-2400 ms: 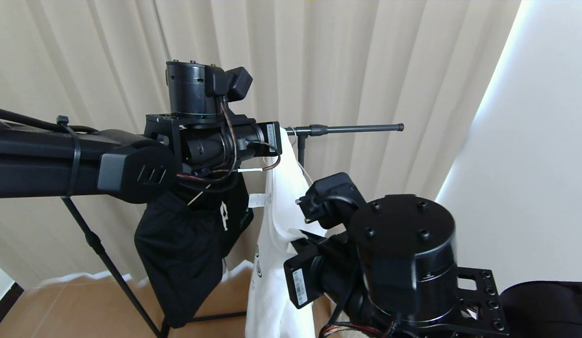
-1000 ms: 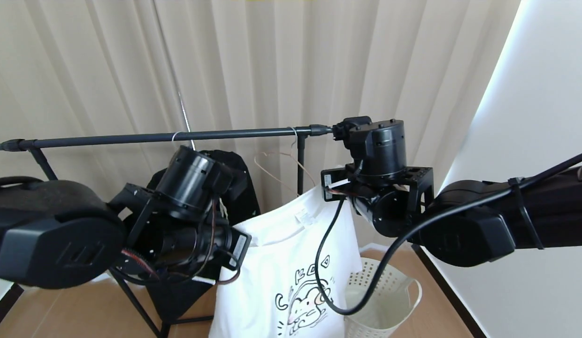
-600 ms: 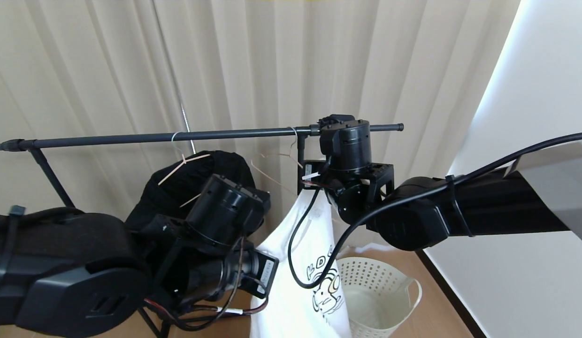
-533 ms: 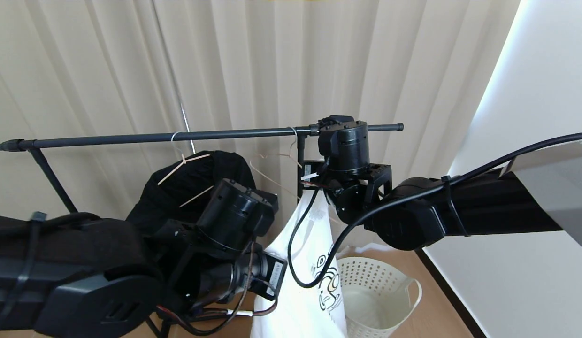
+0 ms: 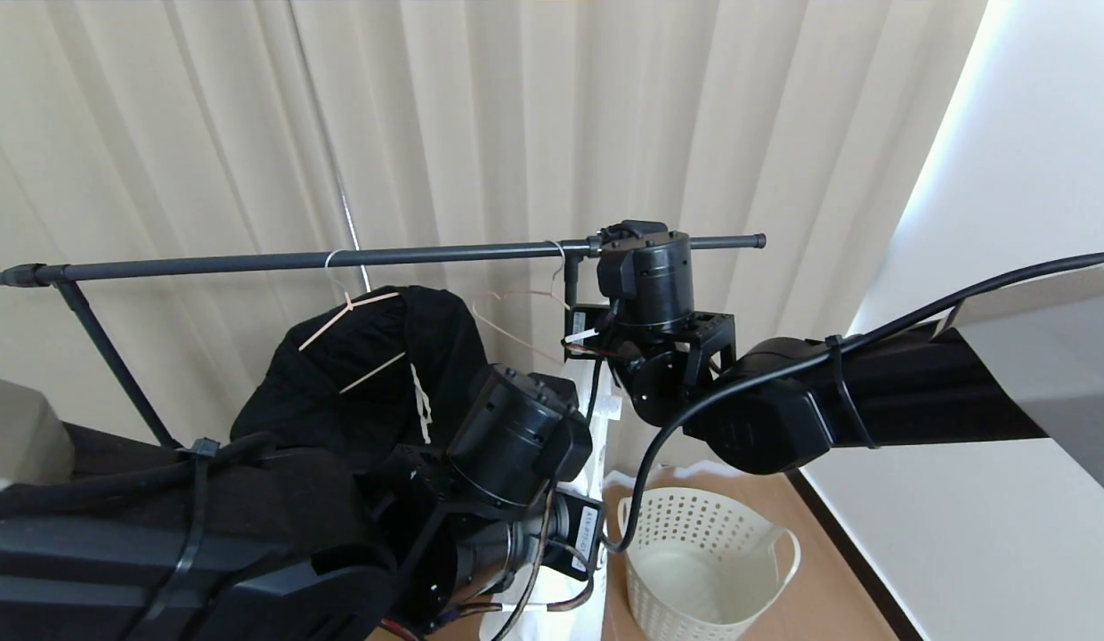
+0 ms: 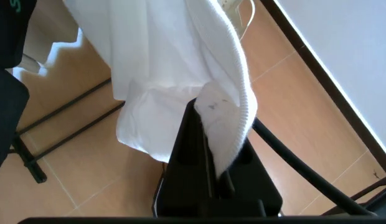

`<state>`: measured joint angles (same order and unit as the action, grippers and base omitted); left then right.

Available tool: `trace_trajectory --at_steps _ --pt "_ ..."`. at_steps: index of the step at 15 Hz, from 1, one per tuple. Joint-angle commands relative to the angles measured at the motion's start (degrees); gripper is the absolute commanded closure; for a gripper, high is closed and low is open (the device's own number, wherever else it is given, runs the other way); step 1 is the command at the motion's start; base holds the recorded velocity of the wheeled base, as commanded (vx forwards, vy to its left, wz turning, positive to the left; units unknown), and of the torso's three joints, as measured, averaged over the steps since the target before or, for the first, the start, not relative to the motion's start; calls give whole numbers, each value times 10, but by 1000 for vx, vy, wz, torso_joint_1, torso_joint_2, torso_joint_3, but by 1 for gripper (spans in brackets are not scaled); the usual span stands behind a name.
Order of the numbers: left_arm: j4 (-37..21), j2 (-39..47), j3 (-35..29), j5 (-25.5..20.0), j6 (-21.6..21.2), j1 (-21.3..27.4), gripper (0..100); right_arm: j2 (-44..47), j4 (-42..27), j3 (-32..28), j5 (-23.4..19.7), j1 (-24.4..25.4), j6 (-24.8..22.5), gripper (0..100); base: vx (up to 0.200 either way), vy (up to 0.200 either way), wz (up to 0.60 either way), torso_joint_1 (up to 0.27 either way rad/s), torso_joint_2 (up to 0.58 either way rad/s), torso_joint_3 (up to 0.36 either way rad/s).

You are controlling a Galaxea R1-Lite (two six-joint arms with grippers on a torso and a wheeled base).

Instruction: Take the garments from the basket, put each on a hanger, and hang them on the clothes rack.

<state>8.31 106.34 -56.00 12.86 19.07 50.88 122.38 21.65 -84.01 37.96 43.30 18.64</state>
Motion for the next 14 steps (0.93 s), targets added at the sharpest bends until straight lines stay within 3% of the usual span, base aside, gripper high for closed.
trace_trajectory --at_steps 1,8,11,14 --pt "-1 -6 7 3 0 -6 100 -7 0 1 0 -1 0 100 0 0 0 0 0 0" --pt "-3 -83 46 8 -4 -102 100 -68 -10 27 1 -4 -7 100 0 0 0 0 0 0" --pt "-2 -77 15 18 -4 -141 100 -101 -19 58 1 -4 -25 100 0 0 0 0 0 0" --pt "-2 -56 -48 21 -19 -161 100 -147 -28 134 -3 -3 -88 100 0 0 0 0 0 0"
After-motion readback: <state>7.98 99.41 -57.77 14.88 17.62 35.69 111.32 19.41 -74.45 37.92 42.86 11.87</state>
